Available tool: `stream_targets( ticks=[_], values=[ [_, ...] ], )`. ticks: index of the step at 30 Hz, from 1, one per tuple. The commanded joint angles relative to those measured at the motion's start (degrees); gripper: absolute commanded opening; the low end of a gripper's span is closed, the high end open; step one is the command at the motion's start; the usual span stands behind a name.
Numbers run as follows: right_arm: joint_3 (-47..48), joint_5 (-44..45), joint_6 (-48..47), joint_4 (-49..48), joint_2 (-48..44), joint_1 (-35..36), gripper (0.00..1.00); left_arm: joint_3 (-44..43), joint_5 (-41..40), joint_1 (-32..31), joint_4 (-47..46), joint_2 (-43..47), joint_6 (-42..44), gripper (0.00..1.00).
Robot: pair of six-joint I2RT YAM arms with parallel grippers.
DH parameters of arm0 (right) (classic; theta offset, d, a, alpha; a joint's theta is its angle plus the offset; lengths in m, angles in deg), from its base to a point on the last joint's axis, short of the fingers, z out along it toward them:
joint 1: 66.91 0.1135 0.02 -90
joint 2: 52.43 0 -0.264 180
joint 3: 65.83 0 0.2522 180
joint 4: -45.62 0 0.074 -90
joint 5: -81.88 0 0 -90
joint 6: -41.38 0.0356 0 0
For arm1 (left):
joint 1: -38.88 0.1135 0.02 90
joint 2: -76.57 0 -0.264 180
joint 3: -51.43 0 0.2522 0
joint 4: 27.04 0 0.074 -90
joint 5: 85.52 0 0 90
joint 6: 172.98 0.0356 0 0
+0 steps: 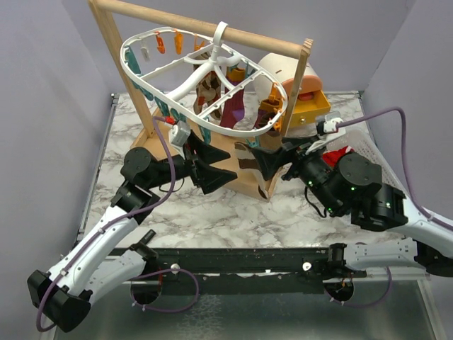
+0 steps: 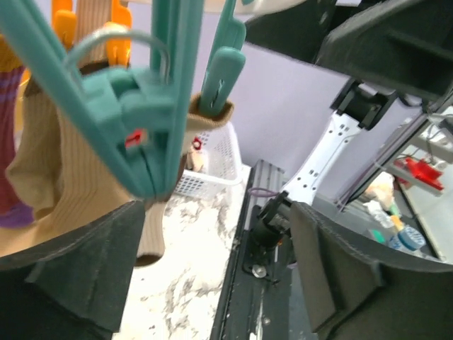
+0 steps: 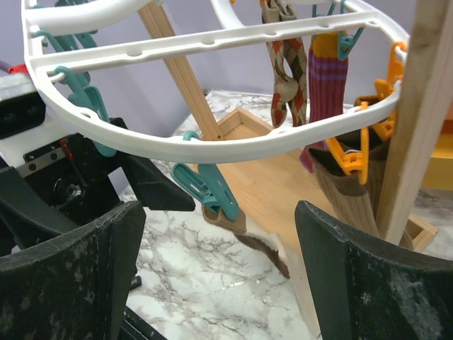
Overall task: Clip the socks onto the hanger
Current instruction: Clamp the sock onto the hanger.
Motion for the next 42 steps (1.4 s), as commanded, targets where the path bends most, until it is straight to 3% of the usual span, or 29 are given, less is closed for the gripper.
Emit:
stream_targets(
  ticks=[1, 4, 10, 20, 29, 34, 42],
  values=[
    [4.6, -3.7, 1.3, 10.4, -2.4, -0.1, 0.93, 1.1, -3.3, 0.3, 9.3, 4.0, 5.8, 0.94],
    [7.2, -5.7, 1.3, 14.4, -3.1, -0.1, 0.93, 1.8, -5.4, 0.4, 15.0, 6.5, 8.6, 0.99],
    [12.2, -12.9, -6.5, 12.2, -0.9, -0.1, 0.92, 6.6, -14.5, 0.3, 21.6, 12.7, 10.4, 0.99],
    [19.4, -23.8, -26.0, -4.3, 8.3, -0.1, 0.88, 11.0, -36.5, 0.3, 33.0, 21.4, 11.0, 0.99],
    [25.3, -25.7, -36.4, -8.5, 18.0, -0.1, 0.8, 12.6, -41.1, 0.4, 34.3, 19.6, 7.3, 0.99],
    [28.0, -27.3, -38.5, -5.5, 21.0, -0.1, 0.73, 13.2, -41.1, 0.4, 34.5, 19.3, 6.8, 0.98],
    [25.0, -21.6, -40.6, -2.3, 20.8, -0.1, 0.59, 14.1, -42.6, 0.3, 34.7, 19.0, 6.8, 0.98]
  ],
)
